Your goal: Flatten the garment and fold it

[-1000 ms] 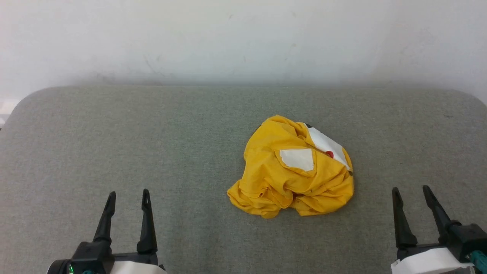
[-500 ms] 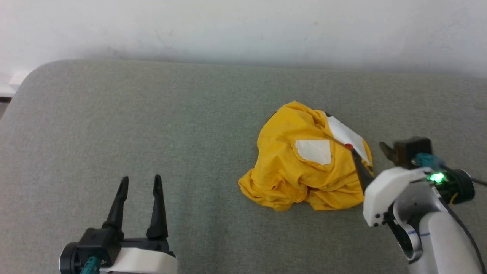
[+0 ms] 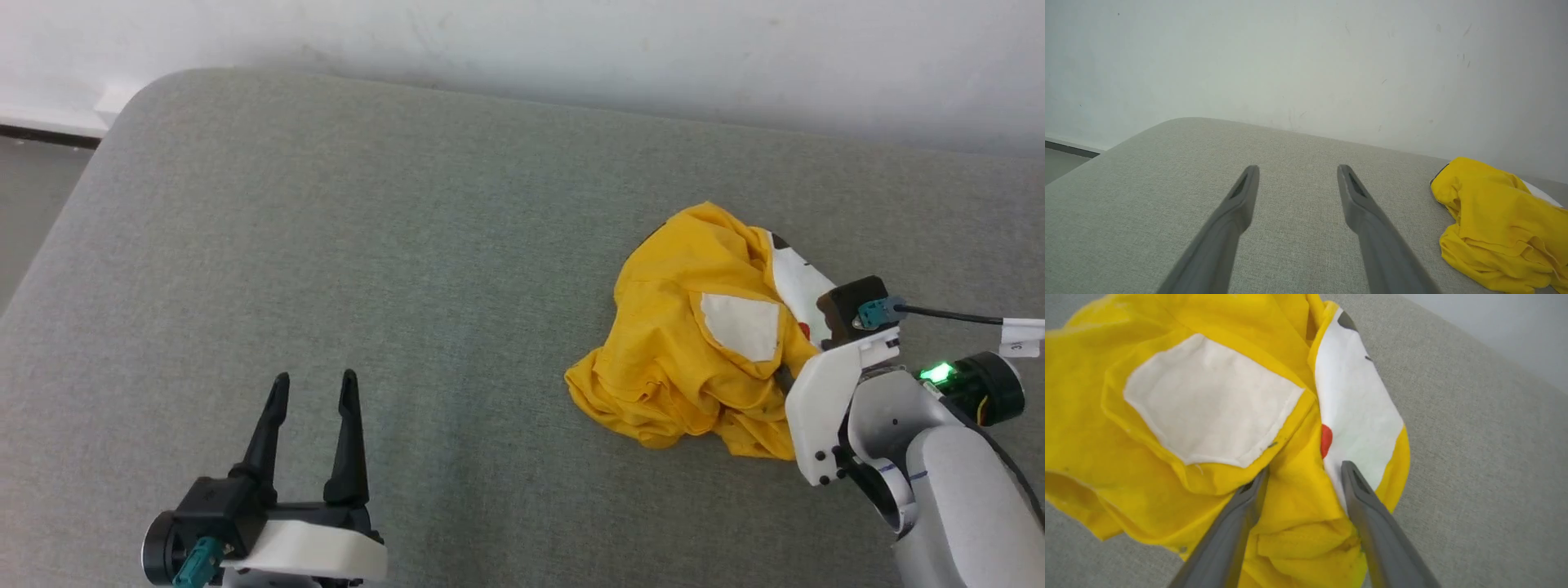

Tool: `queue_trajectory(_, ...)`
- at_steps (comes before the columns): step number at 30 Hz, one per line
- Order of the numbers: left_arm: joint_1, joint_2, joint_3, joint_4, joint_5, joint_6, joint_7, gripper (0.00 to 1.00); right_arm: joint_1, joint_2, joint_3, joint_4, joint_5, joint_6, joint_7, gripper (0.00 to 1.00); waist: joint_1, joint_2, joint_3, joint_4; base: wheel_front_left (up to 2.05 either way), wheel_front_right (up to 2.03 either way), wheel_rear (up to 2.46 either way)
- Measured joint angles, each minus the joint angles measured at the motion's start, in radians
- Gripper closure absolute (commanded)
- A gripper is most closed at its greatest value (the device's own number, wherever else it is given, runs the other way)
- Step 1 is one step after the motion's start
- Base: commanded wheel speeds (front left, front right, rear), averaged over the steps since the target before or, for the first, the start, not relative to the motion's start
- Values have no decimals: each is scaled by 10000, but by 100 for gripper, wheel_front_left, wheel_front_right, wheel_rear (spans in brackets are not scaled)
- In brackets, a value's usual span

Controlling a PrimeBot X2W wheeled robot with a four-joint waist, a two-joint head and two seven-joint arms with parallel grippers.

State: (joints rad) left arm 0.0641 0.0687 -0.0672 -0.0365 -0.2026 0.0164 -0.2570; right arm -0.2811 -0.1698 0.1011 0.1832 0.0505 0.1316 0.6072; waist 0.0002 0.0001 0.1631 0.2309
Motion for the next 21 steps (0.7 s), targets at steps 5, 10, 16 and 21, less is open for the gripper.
queue_trajectory(5, -35, -48, 178, 86, 98, -113, 0, 0, -6, 65, 117, 15, 52, 0, -109, 100, 0, 0, 22, 128, 0, 0, 0)
queue_trajectory(10, -36, -104, 280, 155, 107, -157, 0, 0, -186, -17, 288, -198, 54, 0, -675, 100, -2, 0, -175, -41, 0, 0, 0)
queue_trajectory(16, 10, -127, 393, 121, 196, -159, 0, 0, -959, -163, -69, -853, 109, 0, -1432, 100, -2, 0, -534, -460, 0, 0, 0)
queue_trajectory(21, 205, -132, 454, 61, 270, -157, -2, 0, -1047, -238, -1131, -1923, -40, 0, -1590, 100, -2, 0, -777, -878, 0, 0, 0)
